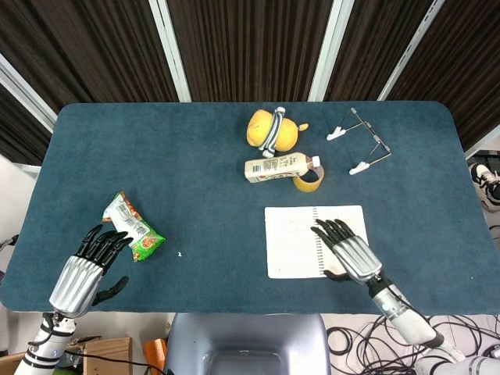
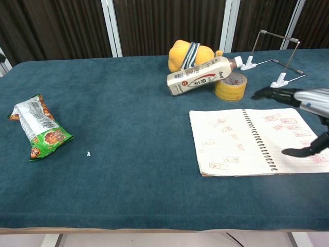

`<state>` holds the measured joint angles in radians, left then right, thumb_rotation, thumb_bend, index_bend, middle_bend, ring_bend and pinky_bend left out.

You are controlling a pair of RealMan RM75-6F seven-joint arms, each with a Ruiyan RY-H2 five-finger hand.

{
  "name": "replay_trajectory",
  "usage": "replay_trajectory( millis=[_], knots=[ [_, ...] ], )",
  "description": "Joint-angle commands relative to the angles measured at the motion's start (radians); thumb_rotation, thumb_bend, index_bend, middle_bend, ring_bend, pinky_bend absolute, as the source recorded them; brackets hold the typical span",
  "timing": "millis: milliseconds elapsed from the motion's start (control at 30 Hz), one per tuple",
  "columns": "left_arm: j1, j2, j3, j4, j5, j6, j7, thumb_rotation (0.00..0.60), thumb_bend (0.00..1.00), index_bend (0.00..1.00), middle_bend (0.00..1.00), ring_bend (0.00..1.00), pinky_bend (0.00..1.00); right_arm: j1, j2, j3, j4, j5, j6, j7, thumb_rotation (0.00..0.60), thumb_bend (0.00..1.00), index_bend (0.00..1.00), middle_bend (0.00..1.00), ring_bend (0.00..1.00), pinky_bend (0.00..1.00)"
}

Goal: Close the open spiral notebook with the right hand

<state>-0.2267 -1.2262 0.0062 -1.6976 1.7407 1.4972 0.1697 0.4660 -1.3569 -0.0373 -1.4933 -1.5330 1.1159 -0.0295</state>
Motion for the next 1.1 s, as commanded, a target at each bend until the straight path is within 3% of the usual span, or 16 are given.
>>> replay_trajectory(
  millis=[33, 200, 433, 1100],
  knots=[
    [0.023, 0.033, 0.027, -0.033, -0.063, -0.049, 0.018, 0.6, 0.26, 0.22, 0.18, 0.14, 0.09, -0.022, -0.013, -0.027, 0.073, -0.007, -0.007, -0.007, 0.6, 0.16, 0.08, 0.0, 0.0, 0.08],
    [0.032, 0.023, 0.032, -0.029, -0.06, -0.043, 0.008, 0.6, 0.26, 0.22, 0.18, 0.14, 0.09, -0.055, -0.05, -0.03, 0.168, -0.02, 0.043, -0.019, 0.6, 0.16, 0.11, 0.01, 0.0, 0.08],
    [0.026, 0.008, 0.027, -0.022, -0.057, -0.052, 0.004, 0.6, 0.26, 0.21, 0.17, 0.14, 0.09, -0.068, -0.101, -0.053, 0.237, -0.031, 0.018, 0.053, 0.6, 0.15, 0.12, 0.01, 0.0, 0.08],
    [0.019, -0.005, 0.021, 0.002, -0.052, -0.055, -0.023, 0.6, 0.26, 0.2, 0.16, 0.13, 0.09, -0.062, -0.165, -0.027, 0.345, -0.025, -0.006, 0.057, 0.6, 0.15, 0.12, 0.01, 0.0, 0.08]
  ],
)
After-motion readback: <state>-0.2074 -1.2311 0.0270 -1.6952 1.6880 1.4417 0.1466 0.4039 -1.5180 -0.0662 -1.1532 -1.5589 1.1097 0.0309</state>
